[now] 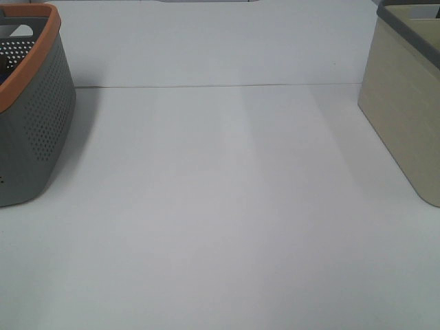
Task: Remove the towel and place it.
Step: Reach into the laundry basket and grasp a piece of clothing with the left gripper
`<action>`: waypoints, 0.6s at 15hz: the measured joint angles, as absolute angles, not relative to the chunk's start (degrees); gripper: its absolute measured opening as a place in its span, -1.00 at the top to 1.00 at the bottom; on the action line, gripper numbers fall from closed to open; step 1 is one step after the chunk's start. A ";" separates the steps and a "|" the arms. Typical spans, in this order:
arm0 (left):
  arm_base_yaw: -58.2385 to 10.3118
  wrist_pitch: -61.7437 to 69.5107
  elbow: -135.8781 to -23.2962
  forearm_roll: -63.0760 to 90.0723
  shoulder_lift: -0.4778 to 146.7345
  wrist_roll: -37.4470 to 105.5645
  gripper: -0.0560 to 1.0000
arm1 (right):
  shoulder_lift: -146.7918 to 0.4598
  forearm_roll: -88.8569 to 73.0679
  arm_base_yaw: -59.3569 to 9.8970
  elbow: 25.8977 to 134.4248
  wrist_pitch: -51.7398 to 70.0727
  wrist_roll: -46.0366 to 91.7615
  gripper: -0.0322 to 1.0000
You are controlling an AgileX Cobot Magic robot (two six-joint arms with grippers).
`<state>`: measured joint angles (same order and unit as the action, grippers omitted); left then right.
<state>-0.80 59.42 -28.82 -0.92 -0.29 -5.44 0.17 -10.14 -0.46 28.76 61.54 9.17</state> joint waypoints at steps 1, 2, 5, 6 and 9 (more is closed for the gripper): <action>-0.80 59.42 -28.82 -0.92 -0.29 -5.44 -0.77 | 0.17 -10.14 -0.46 28.76 61.54 9.17 -0.56; -0.80 59.42 -28.82 -0.92 -0.29 -5.44 -0.77 | 0.17 -10.14 -0.46 28.76 61.54 9.17 -0.56; -0.80 59.42 -28.82 -0.92 -0.29 -5.44 -0.77 | 0.17 -10.14 -0.46 28.76 61.54 9.17 -0.55; -0.80 59.42 -28.82 -0.92 -0.29 -5.44 -0.77 | 0.17 -10.14 -0.46 28.76 61.54 9.17 -0.54; -0.80 59.42 -28.82 -0.92 -0.29 -5.44 -0.77 | 0.17 -10.08 -0.46 28.76 61.54 8.82 -0.53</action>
